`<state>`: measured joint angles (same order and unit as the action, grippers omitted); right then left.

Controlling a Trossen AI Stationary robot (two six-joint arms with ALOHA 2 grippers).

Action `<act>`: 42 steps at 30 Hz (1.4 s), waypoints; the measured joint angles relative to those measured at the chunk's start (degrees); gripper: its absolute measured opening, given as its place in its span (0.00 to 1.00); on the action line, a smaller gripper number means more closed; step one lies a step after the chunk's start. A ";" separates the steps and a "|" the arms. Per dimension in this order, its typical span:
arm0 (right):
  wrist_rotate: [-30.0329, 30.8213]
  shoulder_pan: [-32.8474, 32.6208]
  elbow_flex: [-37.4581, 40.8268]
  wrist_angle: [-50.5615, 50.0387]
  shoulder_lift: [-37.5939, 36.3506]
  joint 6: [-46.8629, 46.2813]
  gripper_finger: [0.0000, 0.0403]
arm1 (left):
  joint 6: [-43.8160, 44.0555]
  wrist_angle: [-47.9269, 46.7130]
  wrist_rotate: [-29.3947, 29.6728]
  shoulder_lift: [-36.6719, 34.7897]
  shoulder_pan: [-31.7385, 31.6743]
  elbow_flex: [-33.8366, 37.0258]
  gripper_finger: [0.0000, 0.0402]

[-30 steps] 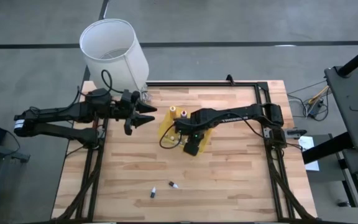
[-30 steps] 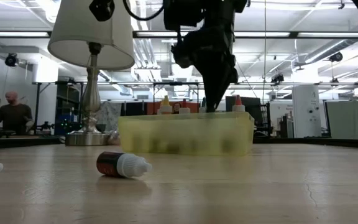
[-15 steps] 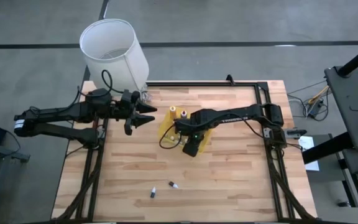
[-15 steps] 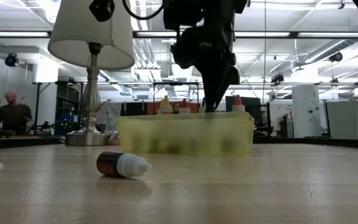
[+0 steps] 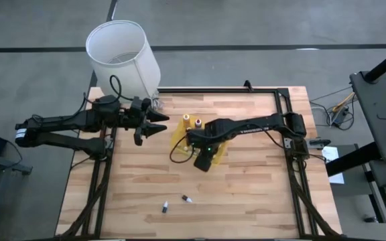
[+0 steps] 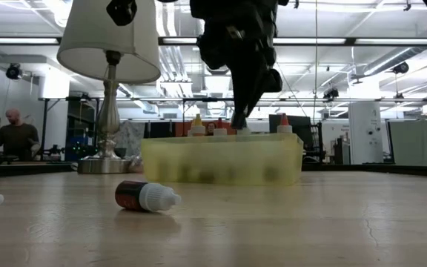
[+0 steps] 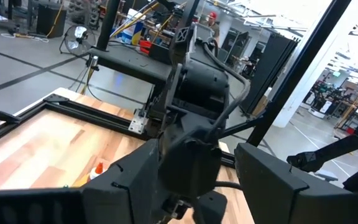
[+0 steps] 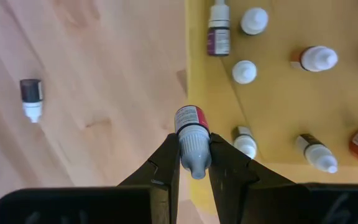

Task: Pick & Place food coloring
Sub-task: Put the small red food coloring bottle into the yellow bin

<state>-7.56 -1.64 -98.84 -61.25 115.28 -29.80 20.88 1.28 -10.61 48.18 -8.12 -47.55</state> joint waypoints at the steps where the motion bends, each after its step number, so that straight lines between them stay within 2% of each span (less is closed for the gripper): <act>1: -0.02 -0.04 -0.09 0.00 0.00 0.00 0.13 | 0.00 0.00 0.00 0.00 0.00 0.00 0.46; 11: 1.49 2.63 -0.95 -2.54 2.03 0.38 0.13 | -0.04 -0.14 0.00 0.00 0.00 0.00 0.46; 17: 1.64 2.06 -6.47 -8.60 7.47 4.21 0.13 | -0.07 -0.59 0.00 0.02 0.03 0.00 0.46; 20: 4.02 2.02 -9.56 -12.39 10.83 5.19 0.13 | 0.02 -0.57 0.00 0.02 0.04 0.00 0.46; 28: 4.68 2.19 -14.98 -13.57 16.22 7.72 0.13 | 0.44 -0.61 -0.02 0.02 0.03 0.00 0.46; 37: 4.54 2.00 -12.65 -13.35 16.82 7.76 0.14 | 0.59 -0.96 -0.02 0.02 0.02 0.00 0.46; 42: 3.96 1.90 -11.59 -12.85 16.57 7.76 0.20 | 0.59 -0.96 -0.02 0.02 0.02 0.00 0.46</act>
<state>-3.59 0.26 -110.43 -74.10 131.85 -22.04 21.47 0.32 -10.63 48.21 -8.10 -47.55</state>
